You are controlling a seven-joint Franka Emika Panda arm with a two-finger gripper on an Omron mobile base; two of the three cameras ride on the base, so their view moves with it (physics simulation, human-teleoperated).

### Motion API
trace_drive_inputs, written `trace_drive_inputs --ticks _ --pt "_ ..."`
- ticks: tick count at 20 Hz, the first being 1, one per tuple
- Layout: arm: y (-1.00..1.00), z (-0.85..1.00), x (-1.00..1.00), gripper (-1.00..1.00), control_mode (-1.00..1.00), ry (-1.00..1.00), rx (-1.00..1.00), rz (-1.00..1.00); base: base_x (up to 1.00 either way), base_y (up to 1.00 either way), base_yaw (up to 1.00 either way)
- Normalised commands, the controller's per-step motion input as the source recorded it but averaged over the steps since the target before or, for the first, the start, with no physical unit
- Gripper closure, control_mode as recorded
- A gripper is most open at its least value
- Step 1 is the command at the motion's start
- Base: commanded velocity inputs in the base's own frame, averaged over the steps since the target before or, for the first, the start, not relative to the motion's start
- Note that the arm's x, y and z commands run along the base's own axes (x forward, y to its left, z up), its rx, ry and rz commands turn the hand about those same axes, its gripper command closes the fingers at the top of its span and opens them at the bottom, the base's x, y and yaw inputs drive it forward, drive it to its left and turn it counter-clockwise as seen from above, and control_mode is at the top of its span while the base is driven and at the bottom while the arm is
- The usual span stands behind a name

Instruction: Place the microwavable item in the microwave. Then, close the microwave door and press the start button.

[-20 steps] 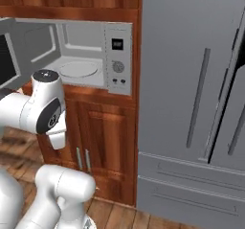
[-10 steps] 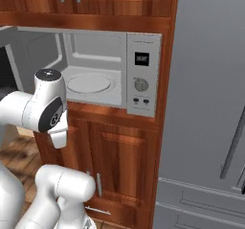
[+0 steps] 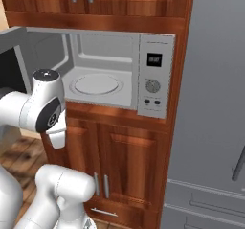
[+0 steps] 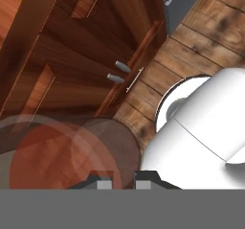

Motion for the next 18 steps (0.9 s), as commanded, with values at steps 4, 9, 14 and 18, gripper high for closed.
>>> trace_drive_inputs --ticks 4,9,14,18 --pt "0.00 0.00 0.00 1.00 1.00 0.00 0.00 0.00 0.04 0.00 -0.11" --pt "0.00 0.00 0.00 1.00 1.00 0.00 0.00 0.00 0.01 0.00 -0.08" --pt "0.00 0.00 0.00 1.00 1.00 0.00 0.00 0.00 0.00 0.00 -0.02" --pt "0.00 0.00 0.00 1.00 1.00 0.00 0.00 0.00 0.00 0.00 0.00"
